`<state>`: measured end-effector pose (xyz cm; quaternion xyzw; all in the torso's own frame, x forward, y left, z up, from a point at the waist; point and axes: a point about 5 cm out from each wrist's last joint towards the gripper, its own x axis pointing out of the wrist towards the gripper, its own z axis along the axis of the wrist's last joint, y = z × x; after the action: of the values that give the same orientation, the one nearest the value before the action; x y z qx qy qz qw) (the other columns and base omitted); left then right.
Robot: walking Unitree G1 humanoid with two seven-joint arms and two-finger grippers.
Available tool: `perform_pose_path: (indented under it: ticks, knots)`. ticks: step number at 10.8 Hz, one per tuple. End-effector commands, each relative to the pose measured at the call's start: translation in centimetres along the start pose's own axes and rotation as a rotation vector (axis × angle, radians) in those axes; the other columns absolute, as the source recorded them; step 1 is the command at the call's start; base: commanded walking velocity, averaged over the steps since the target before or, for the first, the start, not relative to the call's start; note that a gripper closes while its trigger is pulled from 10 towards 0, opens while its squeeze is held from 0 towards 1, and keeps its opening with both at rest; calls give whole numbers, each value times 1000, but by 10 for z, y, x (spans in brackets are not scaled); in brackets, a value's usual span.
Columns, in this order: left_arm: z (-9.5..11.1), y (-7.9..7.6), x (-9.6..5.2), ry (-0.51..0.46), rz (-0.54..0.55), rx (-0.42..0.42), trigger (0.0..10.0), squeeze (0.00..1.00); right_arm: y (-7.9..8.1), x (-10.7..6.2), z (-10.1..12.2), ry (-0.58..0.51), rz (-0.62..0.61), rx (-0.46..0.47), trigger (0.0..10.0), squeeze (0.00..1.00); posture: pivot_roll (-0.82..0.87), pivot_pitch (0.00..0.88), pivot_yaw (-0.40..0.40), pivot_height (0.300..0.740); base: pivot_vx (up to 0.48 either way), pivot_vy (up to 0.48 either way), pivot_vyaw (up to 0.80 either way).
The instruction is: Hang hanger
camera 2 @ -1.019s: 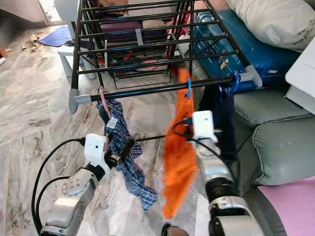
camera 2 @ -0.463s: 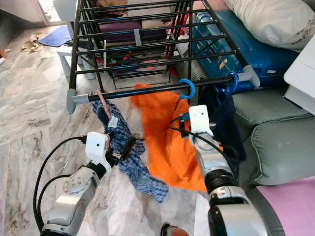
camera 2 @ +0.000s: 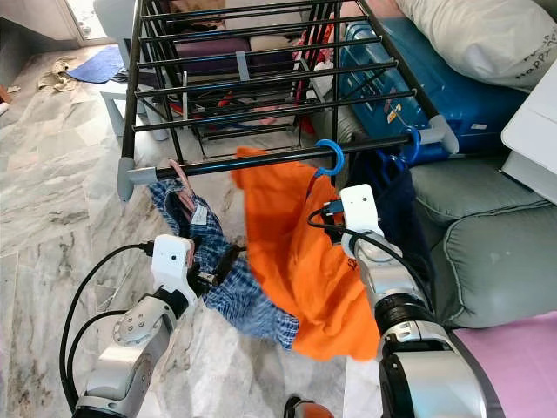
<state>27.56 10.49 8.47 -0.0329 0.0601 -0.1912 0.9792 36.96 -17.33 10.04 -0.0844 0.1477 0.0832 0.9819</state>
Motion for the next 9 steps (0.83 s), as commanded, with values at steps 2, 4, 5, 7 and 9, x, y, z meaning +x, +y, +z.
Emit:
perform_pose_path:
  ticks: [2, 4, 5, 7, 9]
  knots:
    - [-5, 3, -1, 32, 12, -1, 10000, 0, 3, 1, 2, -8, 34, -2, 0, 0, -138, 117, 8, 740, 0, 0, 0]
    - [-6, 3, -1, 40, 15, 3, 10000, 0, 5, 1, -2, 6, 60, 11, 0, 0, -132, 120, 5, 740, 0, 0, 0]
    - [-5, 3, 0, 40, 17, 5, 10000, 0, 6, 1, -3, 9, 62, 9, 0, 0, -130, 128, 4, 740, 0, 0, 0]
    - [-5, 4, 0, 41, 25, 8, 10000, 0, 10, 1, -7, 23, 69, 0, 0, 0, -128, 126, 3, 740, 0, 0, 0]
    - [-6, 4, 0, 43, 25, 7, 10000, 0, 11, 1, -7, 20, 72, -15, 0, 0, -129, 128, 4, 740, 0, 0, 0]
